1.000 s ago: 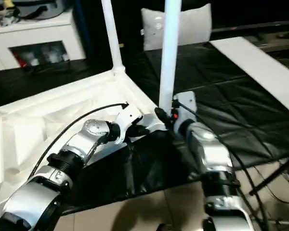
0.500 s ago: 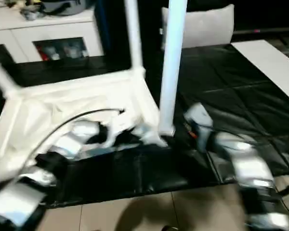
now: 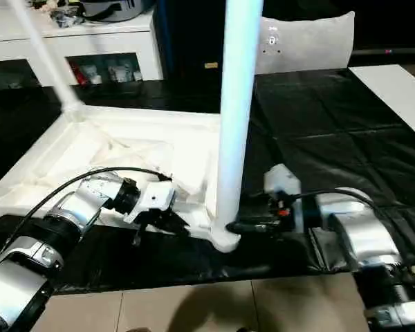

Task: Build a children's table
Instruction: Rotate leg to tighten

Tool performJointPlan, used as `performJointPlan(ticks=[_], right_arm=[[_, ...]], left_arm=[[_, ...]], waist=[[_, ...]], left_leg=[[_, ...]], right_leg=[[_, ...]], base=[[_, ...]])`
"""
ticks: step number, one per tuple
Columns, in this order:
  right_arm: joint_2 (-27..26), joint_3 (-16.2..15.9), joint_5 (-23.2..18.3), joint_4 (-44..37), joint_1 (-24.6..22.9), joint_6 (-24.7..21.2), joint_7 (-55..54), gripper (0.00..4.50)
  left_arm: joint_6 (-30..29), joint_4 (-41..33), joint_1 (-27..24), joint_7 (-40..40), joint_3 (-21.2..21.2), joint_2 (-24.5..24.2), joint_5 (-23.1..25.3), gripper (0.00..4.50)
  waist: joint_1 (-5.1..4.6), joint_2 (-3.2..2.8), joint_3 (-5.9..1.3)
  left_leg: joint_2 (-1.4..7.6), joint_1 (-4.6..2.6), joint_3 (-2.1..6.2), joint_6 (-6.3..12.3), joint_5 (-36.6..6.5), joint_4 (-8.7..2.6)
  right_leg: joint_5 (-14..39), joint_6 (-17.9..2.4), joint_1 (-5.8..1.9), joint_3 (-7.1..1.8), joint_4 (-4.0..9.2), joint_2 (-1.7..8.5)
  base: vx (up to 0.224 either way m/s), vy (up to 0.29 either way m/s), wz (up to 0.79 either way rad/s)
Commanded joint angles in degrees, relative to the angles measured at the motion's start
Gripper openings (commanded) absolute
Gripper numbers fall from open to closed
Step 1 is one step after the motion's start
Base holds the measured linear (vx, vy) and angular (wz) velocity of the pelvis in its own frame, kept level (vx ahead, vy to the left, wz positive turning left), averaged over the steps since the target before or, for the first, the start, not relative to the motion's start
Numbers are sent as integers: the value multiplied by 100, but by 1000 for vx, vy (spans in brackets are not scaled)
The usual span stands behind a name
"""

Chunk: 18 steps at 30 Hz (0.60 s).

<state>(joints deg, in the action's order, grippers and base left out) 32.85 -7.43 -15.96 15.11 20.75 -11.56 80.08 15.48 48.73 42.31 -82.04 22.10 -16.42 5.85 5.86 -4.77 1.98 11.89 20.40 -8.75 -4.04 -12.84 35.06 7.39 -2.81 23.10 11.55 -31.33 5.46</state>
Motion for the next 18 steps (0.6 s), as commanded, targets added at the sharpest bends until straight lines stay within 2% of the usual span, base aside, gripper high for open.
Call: performJointPlan(ticks=[1,4,7,14,15,17,18], right_arm=[[-52,-130,33,167,189,136,66,264],[-106,-215,54,331,258,157,150,228],[-131,-253,12,424,286,127,252,210],[-176,-249,-47,393,196,-45,221,195],[-229,-205,-86,314,116,-216,-10,195],[-298,-161,-8,230,52,-311,-345,194],[-467,-43,23,184,88,-662,-879,194]], left_arm=[[159,14,122,-211,140,80,41,0],[176,28,131,-248,146,86,23,0],[203,57,137,-272,147,80,19,0],[12,78,128,-161,10,101,-75,0],[-272,62,137,116,-118,190,-134,0],[-586,41,151,443,-239,287,-171,0],[-832,-6,148,722,-346,394,-226,0]], waist=[[-14,154,-430],[-11,149,-436],[2,149,-439],[0,139,-432],[0,125,-427],[-10,134,-411],[-17,116,-406]], left_leg=[[158,7,-23,690,-442,-350],[165,5,-20,696,-403,-350],[160,16,-21,713,-365,-346],[150,10,-29,678,-387,-348],[150,12,-30,668,-389,-349],[151,5,-28,599,-430,-356],[131,0,-31,571,-486,-354]], right_leg=[[2086,-219,-401,-362,365,373],[2031,-225,-401,-364,354,368],[1981,-228,-406,-366,349,368],[2067,-191,-406,-357,369,357],[2076,-192,-411,-353,380,354],[2183,-160,-407,-341,397,354],[2270,-134,-410,-324,414,349]], base=[[0,0,0],[0,0,0],[0,0,0],[0,0,0],[0,0,0],[0,0,0],[0,0,0]])
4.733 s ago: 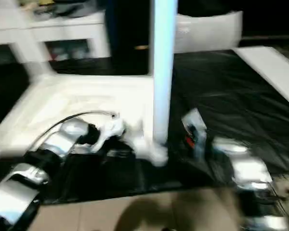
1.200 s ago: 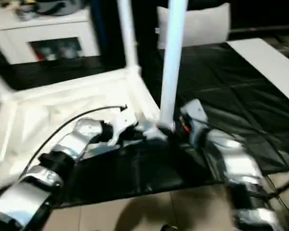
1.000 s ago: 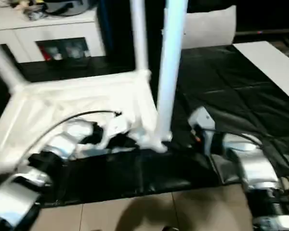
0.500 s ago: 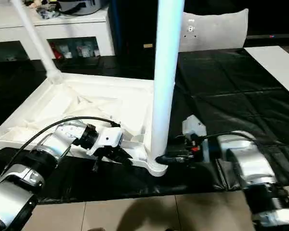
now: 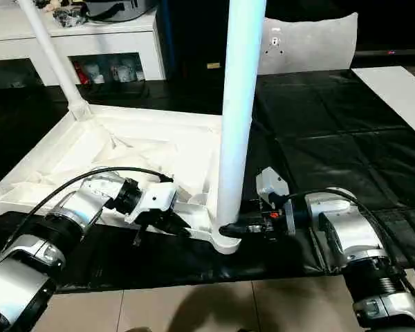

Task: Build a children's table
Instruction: Rotate leg to tighten

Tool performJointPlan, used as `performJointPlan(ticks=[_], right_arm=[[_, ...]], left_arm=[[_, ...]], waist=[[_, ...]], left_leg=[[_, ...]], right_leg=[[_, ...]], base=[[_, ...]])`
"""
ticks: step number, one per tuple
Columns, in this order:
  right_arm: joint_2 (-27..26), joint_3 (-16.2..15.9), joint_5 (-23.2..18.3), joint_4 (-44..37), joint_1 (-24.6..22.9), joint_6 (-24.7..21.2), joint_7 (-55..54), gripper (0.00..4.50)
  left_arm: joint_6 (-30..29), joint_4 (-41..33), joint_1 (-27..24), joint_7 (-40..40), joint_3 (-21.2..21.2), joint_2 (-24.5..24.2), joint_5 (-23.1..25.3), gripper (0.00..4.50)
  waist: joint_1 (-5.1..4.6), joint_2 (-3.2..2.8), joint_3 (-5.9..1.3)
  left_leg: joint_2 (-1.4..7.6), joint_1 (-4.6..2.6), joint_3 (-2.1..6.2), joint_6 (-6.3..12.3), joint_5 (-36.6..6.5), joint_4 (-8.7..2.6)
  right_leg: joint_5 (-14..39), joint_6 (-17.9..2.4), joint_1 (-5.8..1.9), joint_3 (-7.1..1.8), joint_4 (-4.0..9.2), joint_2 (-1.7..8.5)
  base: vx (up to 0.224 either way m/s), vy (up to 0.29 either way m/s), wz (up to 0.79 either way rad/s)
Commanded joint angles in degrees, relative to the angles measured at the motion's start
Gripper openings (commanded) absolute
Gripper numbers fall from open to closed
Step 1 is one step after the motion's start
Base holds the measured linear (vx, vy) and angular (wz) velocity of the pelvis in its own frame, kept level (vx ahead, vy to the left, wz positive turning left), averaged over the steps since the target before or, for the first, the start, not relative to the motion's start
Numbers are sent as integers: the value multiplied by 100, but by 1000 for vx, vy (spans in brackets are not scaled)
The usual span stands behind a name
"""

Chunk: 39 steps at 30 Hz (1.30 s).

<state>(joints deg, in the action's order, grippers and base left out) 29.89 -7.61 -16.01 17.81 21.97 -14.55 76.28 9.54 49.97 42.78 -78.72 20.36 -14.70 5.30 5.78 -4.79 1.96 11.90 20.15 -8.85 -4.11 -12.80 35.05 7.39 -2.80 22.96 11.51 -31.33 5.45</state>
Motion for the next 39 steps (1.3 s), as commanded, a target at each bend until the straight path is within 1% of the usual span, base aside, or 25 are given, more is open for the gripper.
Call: performJointPlan(ticks=[1,3,4,5,6,7,8,9,10,11,12,13,14,15,16,17,19,23,25,27,30,31,35,36,39], right_arm=[[-348,87,48,-115,28,-563,-942,194],[-595,194,74,-198,67,-802,-1475,194],[-801,277,109,-165,129,-969,-1890,194],[-844,295,114,-153,145,-1011,-1977,194],[-1194,418,204,-12,284,-1238,-2677,194],[-1324,447,269,70,346,-1288,-2953,194],[-1438,458,351,168,408,-1303,-3204,194],[-1579,489,444,303,490,-1313,-3527,194],[-1695,542,494,423,561,-1319,-3799,194],[-1822,606,543,498,619,-1361,-4091,194],[-1976,686,607,673,728,-1370,-4469,194],[-2086,755,652,796,803,-1321,-4741,194],[-2303,911,759,1037,948,-1135,-5255,194],[-2351,957,791,1082,976,-1053,-5359,194],[-2401,1018,793,1131,999,-911,-5427,194],[-2436,1066,758,1148,1001,-795,-5418,250],[-2455,1097,707,1123,983,-703,-5362,264],[-2280,1025,713,855,748,-396,-4962,305],[-2134,1032,705,803,650,-280,-4761,309],[-1882,983,656,677,493,-118,-4320,342],[-1504,928,558,462,295,31,-3652,363],[-1229,884,480,319,178,74,-3185,375],[-824,815,417,179,27,209,-2540,410],[-595,770,416,135,-46,344,-2213,426],[-196,642,367,32,-168,621,-1533,426]], left_arm=[[-509,-189,93,627,-238,316,-193,0],[-778,-289,59,929,-302,451,-208,0],[-953,-342,46,1165,-344,566,-209,0],[-982,-353,42,1207,-352,591,-212,0],[-1243,-444,15,1568,-444,834,-268,0],[-1365,-462,17,1754,-492,950,-280,0],[-1428,-449,31,1932,-525,1061,-279,0],[-1497,-403,66,2189,-571,1195,-267,0],[-1541,-334,112,2427,-617,1298,-254,0],[-1614,-301,145,2664,-662,1392,-239,0],[-1626,-198,229,3073,-731,1534,-200,0],[-1628,-123,292,3400,-796,1636,-178,0],[-1620,-2,422,4045,-925,1820,-115,0],[-1622,4,448,4176,-953,1849,-92,0],[-1583,-4,466,4247,-967,1857,-68,0],[-1565,-25,463,4242,-962,1836,-44,0],[-1534,-51,449,4222,-936,1784,16,0],[-1371,-92,362,4043,-848,1588,111,0],[-1317,-85,330,3954,-824,1510,100,0],[-1183,-76,279,3776,-767,1387,101,0],[-956,-96,212,3404,-686,1213,96,0],[-857,-101,173,3149,-622,1098,112,0],[-766,-96,133,2761,-532,931,148,0],[-662,-91,104,2484,-443,815,166,0],[-384,-54,83,1974,-279,621,174,0]], waist=[[-43,126,-390],[-141,140,-373],[-175,142,-372],[-238,125,-375],[-327,134,-374],[-378,131,-373],[-480,122,-362],[-573,121,-360],[-615,110,-358],[-693,140,-365],[-716,123,-375],[-783,113,-369],[-827,115,-375],[-867,113,-376],[-872,110,-385],[-871,106,-394],[-870,116,-412],[-798,111,-447],[-766,106,-446],[-724,101,-444],[-639,127,-440],[-604,138,-428],[-536,125,-421],[-501,128,-415],[-442,131,-415]], left_leg=[[116,16,-24,499,-556,-361],[54,3,-27,381,-729,-349],[52,25,-20,366,-724,-355],[60,21,-9,352,-749,-352],[35,35,-4,347,-803,-344],[32,47,1,335,-812,-342],[18,64,13,319,-869,-327],[-13,36,2,348,-989,-306],[-18,37,5,365,-1018,-301],[-33,63,10,418,-1066,-293],[-30,63,15,438,-1048,-294],[-27,87,29,457,-1058,-287],[-42,48,14,477,-1066,-282],[-46,49,18,491,-1094,-276],[-47,60,21,517,-1066,-278],[-24,100,37,600,-965,-298],[-13,135,54,689,-815,-307],[41,153,81,881,-406,-318],[40,149,71,951,-309,-312],[38,146,56,1019,-287,-310],[33,145,39,1064,-324,-312],[32,135,32,1018,-363,-317],[79,103,28,930,-510,-329],[68,95,21,923,-558,-325],[84,87,17,913,-587,-328]], right_leg=[[2403,-85,-394,-305,446,335],[2743,98,-397,-238,523,326],[2771,143,-420,-232,531,324],[2765,164,-405,-216,552,325],[2784,187,-412,-188,569,304],[2775,192,-423,-187,566,306],[2824,205,-419,-150,582,300],[2941,267,-401,-117,639,288],[2965,282,-401,-110,647,289],[2976,328,-418,-88,672,279],[2935,330,-425,-93,660,281],[2932,339,-421,-76,669,275],[2935,319,-382,-87,681,268],[2972,302,-385,-66,689,270],[2937,308,-401,-76,689,276],[2784,287,-437,-95,667,301],[2504,200,-457,-137,608,309],[1863,-137,-480,-233,458,347],[1704,-247,-481,-253,430,354],[1669,-300,-485,-261,422,349],[1750,-247,-491,-273,422,337],[1889,-209,-482,-266,445,332],[2083,-179,-454,-276,447,336],[2147,-150,-445,-274,468,329],[2132,-171,-428,-293,455,336]], base=[[0,0,0],[0,0,0],[0,0,0],[0,0,0],[0,0,0],[0,0,0],[0,0,0],[0,0,0],[0,0,0],[0,0,0],[0,0,0],[0,0,0],[0,0,0],[0,0,0],[0,0,0],[0,0,0],[0,0,0],[0,0,0],[0,0,0],[0,0,0],[0,0,0],[0,0,0],[0,0,0],[0,0,0],[0,0,0]])
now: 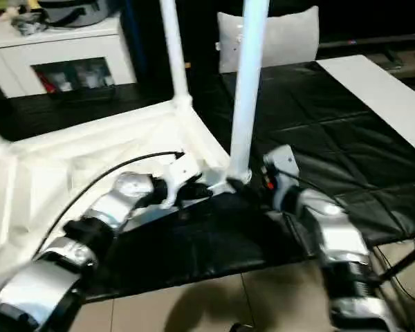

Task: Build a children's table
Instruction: Rotate leg to tighten

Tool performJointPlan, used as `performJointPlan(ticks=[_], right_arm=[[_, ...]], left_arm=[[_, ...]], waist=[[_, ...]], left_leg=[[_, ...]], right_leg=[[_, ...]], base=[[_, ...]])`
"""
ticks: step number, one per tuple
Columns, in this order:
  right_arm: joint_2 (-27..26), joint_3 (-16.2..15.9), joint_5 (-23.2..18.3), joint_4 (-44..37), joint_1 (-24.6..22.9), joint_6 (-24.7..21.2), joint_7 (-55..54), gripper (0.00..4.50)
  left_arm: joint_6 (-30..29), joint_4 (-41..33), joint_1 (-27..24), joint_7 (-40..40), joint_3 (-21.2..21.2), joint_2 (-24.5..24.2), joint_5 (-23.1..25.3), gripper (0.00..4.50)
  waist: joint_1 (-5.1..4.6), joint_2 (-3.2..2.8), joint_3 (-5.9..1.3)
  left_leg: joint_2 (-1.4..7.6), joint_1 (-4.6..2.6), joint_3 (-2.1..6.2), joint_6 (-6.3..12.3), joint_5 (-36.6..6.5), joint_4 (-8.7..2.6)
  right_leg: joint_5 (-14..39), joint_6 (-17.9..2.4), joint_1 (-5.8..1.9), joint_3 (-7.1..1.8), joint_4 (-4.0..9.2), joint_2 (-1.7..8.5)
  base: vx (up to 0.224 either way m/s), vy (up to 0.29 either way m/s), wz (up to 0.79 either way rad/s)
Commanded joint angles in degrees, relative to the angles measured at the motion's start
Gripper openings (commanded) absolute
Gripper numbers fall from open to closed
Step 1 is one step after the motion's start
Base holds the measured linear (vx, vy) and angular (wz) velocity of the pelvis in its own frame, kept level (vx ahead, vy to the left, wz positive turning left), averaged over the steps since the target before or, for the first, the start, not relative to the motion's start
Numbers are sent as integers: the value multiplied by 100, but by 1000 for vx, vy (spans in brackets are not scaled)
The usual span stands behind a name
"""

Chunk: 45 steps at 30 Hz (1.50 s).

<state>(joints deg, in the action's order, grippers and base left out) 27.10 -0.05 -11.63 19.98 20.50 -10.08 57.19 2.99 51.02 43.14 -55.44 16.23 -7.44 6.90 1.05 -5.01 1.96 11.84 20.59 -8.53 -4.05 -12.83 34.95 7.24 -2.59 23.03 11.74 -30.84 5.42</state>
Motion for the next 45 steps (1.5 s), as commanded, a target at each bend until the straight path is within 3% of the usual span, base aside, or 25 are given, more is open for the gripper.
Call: performJointPlan(ticks=[1,6,8,12,13,24,30,35,36,39,41,42,43,45], right_arm=[[216,-147,-136,-240,-60,210,672,426],[539,-262,-398,-361,-54,199,1592,426],[574,-318,-405,-340,-21,219,1718,410],[576,-515,-408,-312,32,299,2035,374],[573,-555,-428,-327,34,266,2132,365],[567,-825,-488,-225,126,66,2599,270],[526,-866,-623,-252,69,-158,2711,205],[436,-816,-857,-398,-58,-361,2758,197],[338,-810,-913,-573,-185,-534,2572,195],[134,-777,-751,-594,-225,-609,2019,195],[-60,-732,-627,-512,-178,-691,1562,195],[-279,-669,-525,-392,-88,-846,1068,195],[-325,-655,-504,-366,-67,-884,961,195],[-569,-601,-351,-259,42,-948,383,194]], left_arm=[[404,-145,40,-579,206,-189,28,0],[992,-139,3,-1668,539,-559,110,0],[1076,-156,-4,-1883,598,-625,109,0],[1290,-164,20,-2308,750,-739,98,0],[1335,-147,36,-2377,769,-748,91,0],[1523,-9,134,-2567,761,-725,42,0],[1418,17,112,-2605,704,-741,-14,0],[1130,14,125,-2342,603,-671,-20,0],[835,-58,127,-2145,488,-555,-113,0],[462,-204,124,-1898,400,-398,-178,0],[241,-273,130,-1723,352,-290,-202,0],[41,-308,153,-1496,306,-171,-207,0],[-1,-314,159,-1444,296,-146,-207,0],[-223,-346,190,-1166,257,-10,-194,0]], waist=[[52,154,-417],[251,169,-426],[309,150,-427],[419,195,-428],[442,179,-427],[520,189,-429],[528,184,-436],[542,183,-424],[544,189,-413],[535,188,-394],[504,187,-378],[435,177,-364],[407,177,-357],[262,170,-339]], left_leg=[[90,41,-19,924,-592,-318],[148,22,-24,961,-427,-324],[164,2,-28,918,-425,-333],[175,-6,-40,836,-397,-344],[181,-15,-40,821,-391,-346],[174,-23,-55,744,-390,-345],[171,-13,-48,738,-355,-345],[174,-28,-58,712,-404,-348],[172,-36,-65,690,-427,-355],[154,-49,-65,594,-558,-365],[136,-57,-70,524,-633,-366],[93,-64,-73,413,-730,-361],[71,-73,-78,390,-771,-352],[34,-69,-71,368,-974,-331]], right_leg=[[2125,-198,-437,-316,397,335],[1925,-306,-415,-360,337,362],[1959,-341,-399,-368,329,371],[1964,-360,-395,-394,302,385],[1989,-359,-391,-397,308,392],[2104,-265,-385,-393,326,383],[2042,-259,-398,-390,315,379],[2127,-260,-387,-388,340,380],[2195,-243,-388,-384,356,372],[2454,-150,-385,-358,399,376],[2600,-88,-379,-336,430,367],[2828,48,-374,-297,488,351],[2909,94,-362,-270,516,343],[3155,291,-373,-181,595,313]], base=[[0,0,0],[0,0,0],[0,0,0],[0,0,0],[0,0,0],[0,0,0],[0,0,0],[0,0,0],[0,0,0],[0,0,0],[0,0,0],[0,0,0],[0,0,0],[0,0,0]])
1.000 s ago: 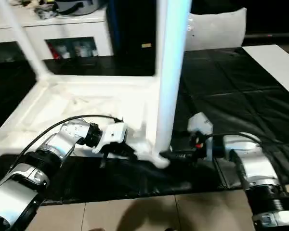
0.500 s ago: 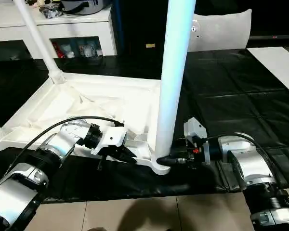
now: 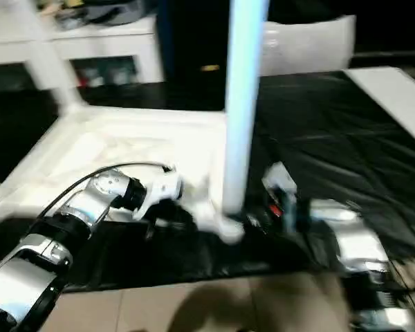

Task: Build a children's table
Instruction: Rotate leg to tighten

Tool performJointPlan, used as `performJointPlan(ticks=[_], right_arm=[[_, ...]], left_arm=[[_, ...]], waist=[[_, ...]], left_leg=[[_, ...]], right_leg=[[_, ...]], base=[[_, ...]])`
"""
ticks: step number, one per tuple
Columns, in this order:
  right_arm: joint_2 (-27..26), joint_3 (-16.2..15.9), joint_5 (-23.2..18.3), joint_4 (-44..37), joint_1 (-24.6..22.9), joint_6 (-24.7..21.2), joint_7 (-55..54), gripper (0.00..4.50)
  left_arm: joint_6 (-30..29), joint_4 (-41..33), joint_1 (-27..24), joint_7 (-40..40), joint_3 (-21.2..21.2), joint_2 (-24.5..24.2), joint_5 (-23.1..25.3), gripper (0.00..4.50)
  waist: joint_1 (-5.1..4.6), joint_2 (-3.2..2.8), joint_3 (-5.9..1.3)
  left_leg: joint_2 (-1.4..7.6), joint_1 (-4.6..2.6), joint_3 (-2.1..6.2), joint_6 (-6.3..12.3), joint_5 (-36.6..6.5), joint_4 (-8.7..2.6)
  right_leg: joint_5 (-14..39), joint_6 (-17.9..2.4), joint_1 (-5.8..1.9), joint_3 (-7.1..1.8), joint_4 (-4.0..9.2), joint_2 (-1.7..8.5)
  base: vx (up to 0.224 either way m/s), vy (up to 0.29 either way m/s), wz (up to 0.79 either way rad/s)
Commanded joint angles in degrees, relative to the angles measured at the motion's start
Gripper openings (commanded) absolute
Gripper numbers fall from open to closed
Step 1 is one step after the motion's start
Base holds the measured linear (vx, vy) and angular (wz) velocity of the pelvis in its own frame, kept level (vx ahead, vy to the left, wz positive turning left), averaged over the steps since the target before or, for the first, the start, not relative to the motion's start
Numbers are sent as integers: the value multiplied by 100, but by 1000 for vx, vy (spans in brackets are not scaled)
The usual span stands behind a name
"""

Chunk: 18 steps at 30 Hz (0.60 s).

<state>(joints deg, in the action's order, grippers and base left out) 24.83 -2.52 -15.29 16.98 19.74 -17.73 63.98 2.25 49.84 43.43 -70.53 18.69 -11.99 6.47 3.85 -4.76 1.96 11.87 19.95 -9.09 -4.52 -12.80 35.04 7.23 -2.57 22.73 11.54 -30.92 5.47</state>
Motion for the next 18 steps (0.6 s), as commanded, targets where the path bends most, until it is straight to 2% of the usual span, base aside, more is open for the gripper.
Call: performJointPlan(ticks=[1,2,3,4,5,6,7,8,9,10,11,12,14,15,17,18], right_arm=[[-567,-272,145,143,235,-325,-853,194],[-729,-212,236,217,320,-438,-1257,194],[-1043,-75,382,449,540,-628,-2044,194],[-1128,-44,439,541,618,-621,-2272,194],[-1220,-11,503,642,703,-612,-2521,194],[-1445,148,596,915,897,-615,-3145,194],[-1519,213,606,1002,955,-629,-3338,194],[-1628,299,641,1158,1044,-550,-3646,194],[-1731,385,671,1282,1114,-449,-3897,194],[-1740,393,671,1292,1120,-438,-3916,194],[-1789,442,670,1325,1137,-379,-4008,228],[-1837,498,665,1290,1112,-283,-4011,249],[-1859,511,677,1251,1092,-237,-3978,263],[-1825,546,591,1063,980,-198,-3758,265],[-1778,549,581,992,926,-160,-3686,307],[-1709,538,584,923,865,-103,-3599,307]], left_arm=[[-340,-177,214,673,-52,591,-128,0],[-480,-139,252,913,-100,696,-112,0],[-774,-23,355,1531,-218,933,-74,0],[-829,27,394,1758,-272,1017,-79,0],[-887,81,436,2007,-332,1109,-84,0],[-934,171,509,2503,-451,1286,-92,0],[-939,198,532,2677,-492,1339,-83,0],[-921,244,575,2898,-566,1426,-105,0],[-877,272,613,3097,-650,1510,-127,0],[-869,274,617,3115,-658,1518,-130,0],[-819,276,633,3197,-699,1553,-142,0],[-783,231,632,3226,-719,1548,-125,0],[-773,201,631,3232,-713,1532,-93,0],[-786,180,617,3175,-702,1437,-54,0],[-744,185,607,3153,-682,1391,-28,0],[-713,190,593,3116,-662,1343,-6,0]], waist=[[-61,127,-339],[-125,122,-324],[-312,72,-309],[-385,61,-305],[-492,26,-303],[-584,4,-321],[-638,6,-314],[-700,17,-335],[-764,64,-349],[-773,74,-359],[-785,78,-370],[-793,78,-389],[-783,78,-412],[-758,68,-434],[-710,80,-444],[-686,79,-447]], left_leg=[[28,-7,-10,407,-1028,-335],[34,-10,-6,390,-1104,-334],[51,-14,44,321,-1385,-314],[79,-20,68,312,-1499,-318],[133,-27,115,352,-1735,-338],[204,-54,151,401,-1930,-376],[221,-10,177,415,-1969,-399],[178,4,168,425,-1926,-392],[41,-1,113,423,-1699,-335],[-9,32,98,445,-1558,-319],[-30,80,93,532,-1327,-328],[-8,123,102,620,-1109,-333],[16,140,112,701,-895,-338],[46,161,126,837,-603,-341],[71,157,129,960,-411,-331],[75,177,131,1019,-286,-325]], right_leg=[[3171,305,-341,-145,614,301],[3204,319,-332,-128,644,289],[3317,432,-358,-18,710,279],[3310,477,-375,16,729,276],[3212,525,-410,35,739,269],[3005,446,-437,1,696,310],[2898,414,-465,-14,662,322],[2820,349,-453,-54,646,345],[2878,269,-422,-45,691,364],[2881,229,-437,-39,684,375],[2803,170,-463,-47,671,377],[2618,95,-480,-75,629,382],[2335,-13,-485,-114,576,386],[1906,-194,-503,-157,492,396],[1607,-326,-492,-194,428,398],[1485,-370,-512,-206,394,403]], base=[[0,0,0],[0,0,0],[0,0,0],[0,0,0],[0,0,0],[0,0,0],[0,0,0],[0,0,0],[0,0,0],[0,0,0],[0,0,0],[0,0,0],[0,0,0],[0,0,0],[0,0,0],[0,0,0]])
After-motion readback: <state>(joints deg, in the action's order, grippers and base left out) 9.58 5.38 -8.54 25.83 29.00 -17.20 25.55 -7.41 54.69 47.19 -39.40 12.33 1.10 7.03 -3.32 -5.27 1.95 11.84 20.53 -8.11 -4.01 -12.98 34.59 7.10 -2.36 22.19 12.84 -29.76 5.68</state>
